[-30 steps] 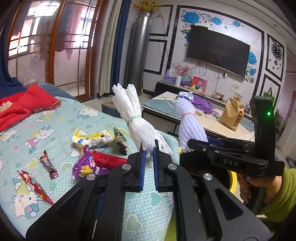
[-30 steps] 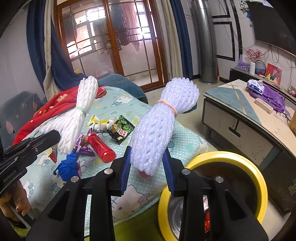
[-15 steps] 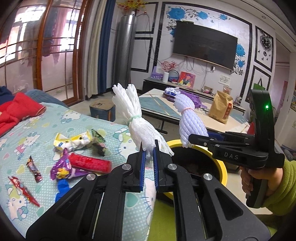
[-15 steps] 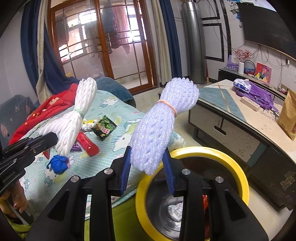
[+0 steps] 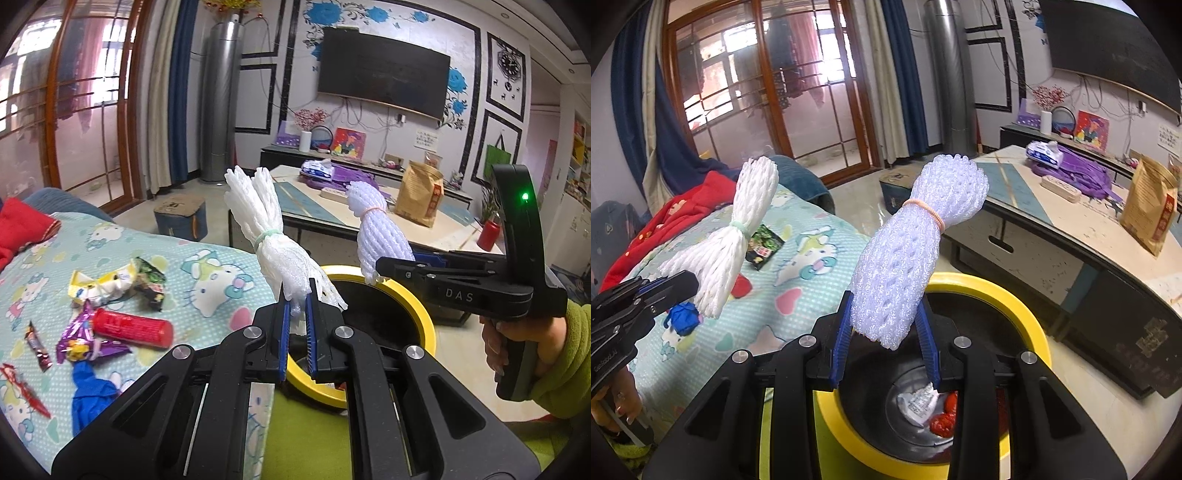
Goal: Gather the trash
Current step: 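Lift both foam nets and carry them over the trash bin, then open both tools to drop the foam nets into the bin, then move both tools back over the candy wrappers and red tube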
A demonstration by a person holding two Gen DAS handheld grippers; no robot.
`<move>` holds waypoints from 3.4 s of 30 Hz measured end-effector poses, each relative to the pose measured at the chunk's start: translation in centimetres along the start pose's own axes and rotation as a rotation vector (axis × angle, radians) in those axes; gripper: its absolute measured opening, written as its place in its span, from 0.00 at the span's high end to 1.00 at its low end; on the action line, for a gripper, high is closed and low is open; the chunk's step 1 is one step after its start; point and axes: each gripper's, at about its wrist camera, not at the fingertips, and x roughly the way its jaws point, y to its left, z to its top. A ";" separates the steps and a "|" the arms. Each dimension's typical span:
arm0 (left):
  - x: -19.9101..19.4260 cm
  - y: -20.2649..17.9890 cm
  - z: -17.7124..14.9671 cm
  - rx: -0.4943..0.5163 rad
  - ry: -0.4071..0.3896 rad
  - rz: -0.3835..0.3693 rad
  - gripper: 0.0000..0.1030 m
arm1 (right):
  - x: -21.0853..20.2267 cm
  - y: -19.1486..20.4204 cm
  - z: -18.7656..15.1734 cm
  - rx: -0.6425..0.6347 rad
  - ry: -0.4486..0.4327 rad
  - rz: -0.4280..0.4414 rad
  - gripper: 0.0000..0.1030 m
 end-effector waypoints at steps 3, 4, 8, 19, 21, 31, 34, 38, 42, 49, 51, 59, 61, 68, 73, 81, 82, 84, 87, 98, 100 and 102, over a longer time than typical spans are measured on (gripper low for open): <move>0.7 -0.7 -0.1 0.013 0.013 -0.016 0.96 | -0.2 -0.9 -0.4 0.014 0.007 -0.012 0.69; 1.0 -1.0 -0.2 0.020 0.019 -0.021 0.96 | -0.2 -1.0 -0.5 0.017 0.010 -0.015 0.69; 2.0 -1.8 -0.5 0.037 0.044 -0.044 0.96 | 0.0 -1.9 -1.0 0.036 0.031 -0.025 0.69; 5.6 -3.8 -1.6 0.071 0.127 -0.100 0.96 | 1.9 -4.8 -2.7 0.091 0.128 -0.064 0.69; 6.1 -4.1 -1.9 0.079 0.141 -0.108 0.96 | 2.2 -5.3 -3.0 0.096 0.144 -0.069 0.69; 8.4 -5.3 -3.0 0.103 0.203 -0.146 0.96 | 3.7 -6.3 -3.9 0.112 0.201 -0.072 0.67; 9.0 -5.4 -3.1 0.102 0.214 -0.151 0.96 | 4.2 -6.5 -4.2 0.120 0.216 -0.070 0.67; 9.7 -5.1 -2.9 0.084 0.217 -0.147 0.95 | 4.6 -7.0 -4.4 0.137 0.230 -0.073 0.64; 9.7 -4.6 -2.8 0.066 0.211 -0.141 0.78 | 4.6 -7.4 -4.4 0.153 0.228 -0.083 0.56; 8.9 -3.9 -2.5 0.027 0.187 -0.114 0.41 | 4.3 -7.7 -4.2 0.164 0.209 -0.096 0.50; 8.5 -3.5 -2.2 0.011 0.172 -0.107 0.30 | 4.0 -7.7 -4.1 0.167 0.196 -0.100 0.45; 7.1 -2.5 -1.7 -0.021 0.132 -0.060 0.11 | 3.3 -7.3 -3.6 0.162 0.158 -0.103 0.38; 6.7 -2.3 -1.6 -0.023 0.121 -0.048 0.11 | 3.1 -7.1 -3.5 0.160 0.148 -0.102 0.38; 5.1 -1.5 -1.4 -0.033 0.085 -0.011 0.11 | 2.1 -6.3 -2.8 0.150 0.097 -0.094 0.38; 4.1 -0.5 -1.0 -0.052 0.063 0.020 0.11 | 1.3 -5.3 -2.3 0.125 0.055 -0.077 0.37; 2.4 1.2 -0.6 -0.083 0.029 0.081 0.11 | 0.4 -3.0 -1.6 0.083 0.008 -0.042 0.36; 2.2 1.5 -0.6 -0.087 0.026 0.086 0.11 | 0.2 -2.6 -1.5 0.077 0.000 -0.036 0.36; 1.7 2.0 -0.5 -0.099 0.018 0.100 0.11 | 0.1 -2.1 -1.3 0.071 -0.007 -0.024 0.36; 1.1 2.7 -0.4 -0.114 0.004 0.119 0.11 | -0.1 -1.2 -1.1 0.065 -0.019 -0.003 0.36; -1.5 5.7 -0.1 -0.171 -0.041 0.183 0.11 | -0.3 2.7 -0.5 -0.004 -0.033 0.062 0.36; -2.0 6.3 0.0 -0.184 -0.048 0.196 0.11 | 0.0 3.4 -0.3 -0.018 -0.029 0.073 0.36; -2.4 6.9 0.0 -0.194 -0.056 0.208 0.11 | 0.1 4.2 -0.2 -0.030 -0.026 0.086 0.36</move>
